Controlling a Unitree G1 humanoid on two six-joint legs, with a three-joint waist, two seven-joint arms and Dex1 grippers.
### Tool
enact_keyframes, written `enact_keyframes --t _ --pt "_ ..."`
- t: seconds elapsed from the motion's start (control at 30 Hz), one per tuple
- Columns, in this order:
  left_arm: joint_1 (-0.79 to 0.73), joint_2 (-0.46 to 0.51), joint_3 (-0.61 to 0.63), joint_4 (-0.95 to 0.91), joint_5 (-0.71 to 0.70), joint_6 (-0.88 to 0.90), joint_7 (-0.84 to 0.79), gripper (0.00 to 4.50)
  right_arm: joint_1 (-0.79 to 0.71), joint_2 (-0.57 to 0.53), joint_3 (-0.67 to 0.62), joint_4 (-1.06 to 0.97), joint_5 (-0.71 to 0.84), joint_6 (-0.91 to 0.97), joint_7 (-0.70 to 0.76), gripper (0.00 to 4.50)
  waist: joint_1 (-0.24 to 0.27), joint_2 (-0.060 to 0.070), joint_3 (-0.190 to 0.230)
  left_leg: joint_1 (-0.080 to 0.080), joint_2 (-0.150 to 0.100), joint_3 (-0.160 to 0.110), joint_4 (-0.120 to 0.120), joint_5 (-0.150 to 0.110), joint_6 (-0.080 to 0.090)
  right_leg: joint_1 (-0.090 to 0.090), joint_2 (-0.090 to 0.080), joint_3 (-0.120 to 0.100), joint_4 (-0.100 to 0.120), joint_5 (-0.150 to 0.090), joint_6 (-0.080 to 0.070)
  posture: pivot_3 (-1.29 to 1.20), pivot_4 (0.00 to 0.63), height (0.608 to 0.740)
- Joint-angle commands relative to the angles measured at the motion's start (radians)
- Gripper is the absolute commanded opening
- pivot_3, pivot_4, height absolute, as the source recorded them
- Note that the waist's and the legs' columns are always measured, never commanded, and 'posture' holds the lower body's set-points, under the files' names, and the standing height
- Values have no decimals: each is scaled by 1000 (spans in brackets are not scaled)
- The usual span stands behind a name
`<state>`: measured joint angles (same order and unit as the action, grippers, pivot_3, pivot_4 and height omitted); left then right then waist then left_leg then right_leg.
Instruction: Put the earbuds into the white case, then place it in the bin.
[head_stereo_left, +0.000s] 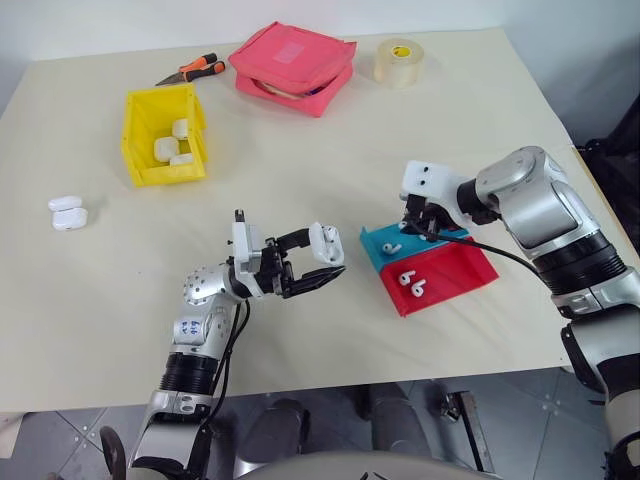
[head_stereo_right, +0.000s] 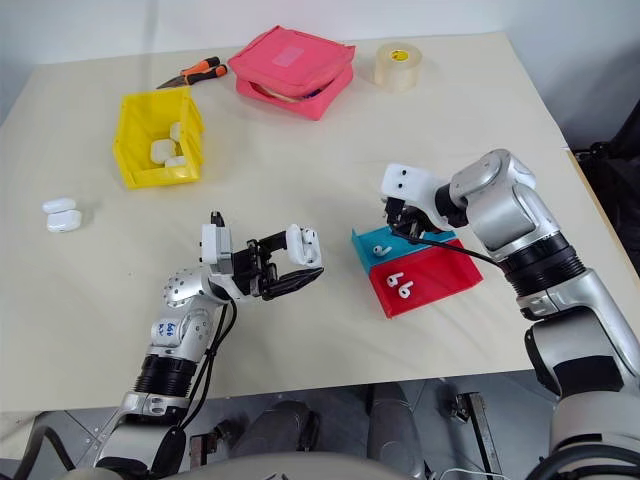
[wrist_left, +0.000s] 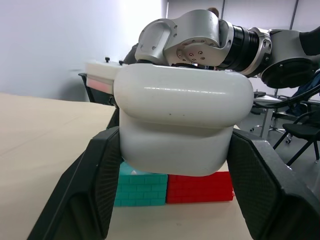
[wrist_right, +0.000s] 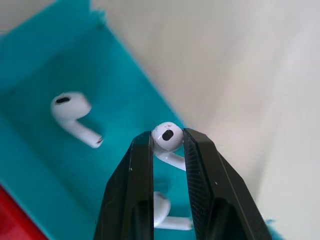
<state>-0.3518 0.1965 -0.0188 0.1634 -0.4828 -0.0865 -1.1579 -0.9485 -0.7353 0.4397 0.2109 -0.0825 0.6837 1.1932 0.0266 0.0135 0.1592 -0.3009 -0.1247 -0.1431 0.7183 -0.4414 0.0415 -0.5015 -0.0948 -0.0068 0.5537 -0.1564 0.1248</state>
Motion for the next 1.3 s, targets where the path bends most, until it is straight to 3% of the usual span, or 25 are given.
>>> enact_keyframes --t 0.03,0.17,0.27,0.43,0.6,0.87,1.3 --pt "-21 -7 -11 -18 -21 -3 -19 2795 39 0 -155 -136 78 55 -50 492 1 0 0 0 0 0 0 0 0 0 0 -1 0 0 0 0 150 740" --pt "-31 -12 -15 4 -23 -6 -44 2795 133 59 -349 -320 224 168 -120 492 -1 0 0 0 0 -1 0 0 0 0 -1 -3 0 0 0 0 150 740" --pt "-64 -17 -9 53 -18 -17 -61 2795 242 170 -526 -560 392 340 -196 492 0 0 0 0 0 -2 0 0 0 0 -1 -4 1 0 -1 0 150 740" --pt "-140 -24 9 156 -7 -56 -89 2795 339 370 -670 -860 561 631 -372 492 1 1 0 0 -1 -4 1 0 0 0 -1 -4 2 0 -1 0 150 740" --pt "-198 -17 16 234 -9 -71 -132 2795 346 535 -779 -1008 647 811 -510 492 0 1 -1 1 -1 -4 1 0 0 0 -2 -6 3 0 -1 0 150 740" --pt "-260 -25 21 304 -8 -87 -177 2795 366 702 -835 -1104 706 926 -638 492 -4 2 -1 2 -1 -3 1 0 0 0 -2 -8 5 0 -2 0 150 740" --pt "-277 -25 32 315 -5 -100 -185 2795 443 761 -799 -1106 786 931 -733 492 -6 2 -1 3 -1 -2 1 0 0 0 -2 -9 5 0 -3 0 150 740"
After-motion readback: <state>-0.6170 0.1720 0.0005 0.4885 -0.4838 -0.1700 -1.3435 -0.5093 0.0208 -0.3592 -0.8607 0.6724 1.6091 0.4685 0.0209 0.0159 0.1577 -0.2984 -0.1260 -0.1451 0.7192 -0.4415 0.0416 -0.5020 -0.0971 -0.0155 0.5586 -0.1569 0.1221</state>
